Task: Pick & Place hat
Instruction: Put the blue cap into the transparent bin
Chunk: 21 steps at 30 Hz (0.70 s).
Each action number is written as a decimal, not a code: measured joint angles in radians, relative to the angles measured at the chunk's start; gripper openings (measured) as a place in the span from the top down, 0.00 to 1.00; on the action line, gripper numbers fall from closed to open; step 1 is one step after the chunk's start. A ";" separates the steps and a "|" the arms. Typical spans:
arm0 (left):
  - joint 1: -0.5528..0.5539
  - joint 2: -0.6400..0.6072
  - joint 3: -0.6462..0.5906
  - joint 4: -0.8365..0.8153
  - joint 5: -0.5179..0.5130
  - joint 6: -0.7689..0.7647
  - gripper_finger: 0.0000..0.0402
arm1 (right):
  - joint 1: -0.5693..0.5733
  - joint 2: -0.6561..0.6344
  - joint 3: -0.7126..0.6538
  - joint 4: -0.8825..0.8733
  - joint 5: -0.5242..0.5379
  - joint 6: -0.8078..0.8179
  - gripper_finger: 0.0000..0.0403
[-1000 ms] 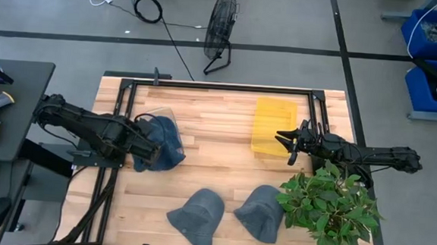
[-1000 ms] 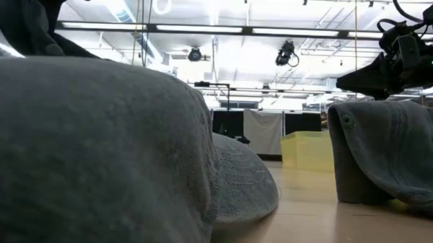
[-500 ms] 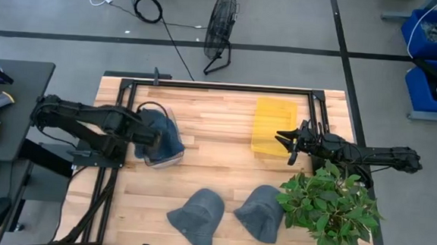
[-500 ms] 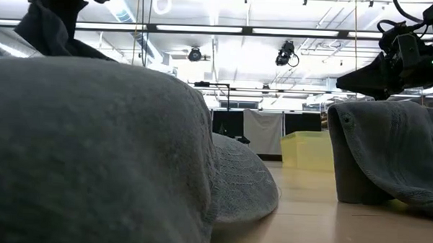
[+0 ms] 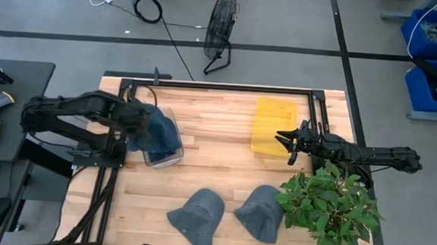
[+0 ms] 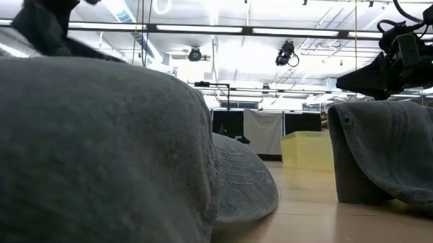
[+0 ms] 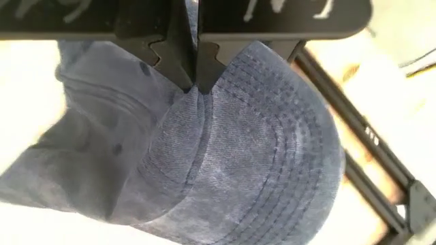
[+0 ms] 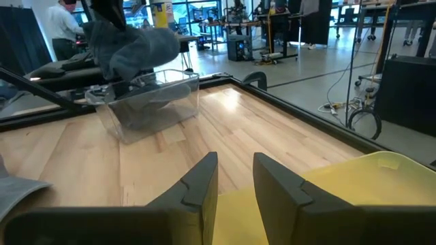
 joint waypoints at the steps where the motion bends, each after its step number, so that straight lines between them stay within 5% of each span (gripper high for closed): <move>1: 0.006 0.012 -0.019 0.000 0.009 0.009 0.99 | 0.000 0.000 0.000 0.000 0.000 0.000 0.75; 7: 0.056 0.086 -0.130 -0.001 -0.021 0.077 0.99 | 0.000 0.000 0.000 0.000 0.000 0.000 0.75; 21: 0.119 0.137 -0.135 0.204 -0.075 0.183 0.99 | 0.000 0.000 0.000 0.000 0.002 0.027 0.75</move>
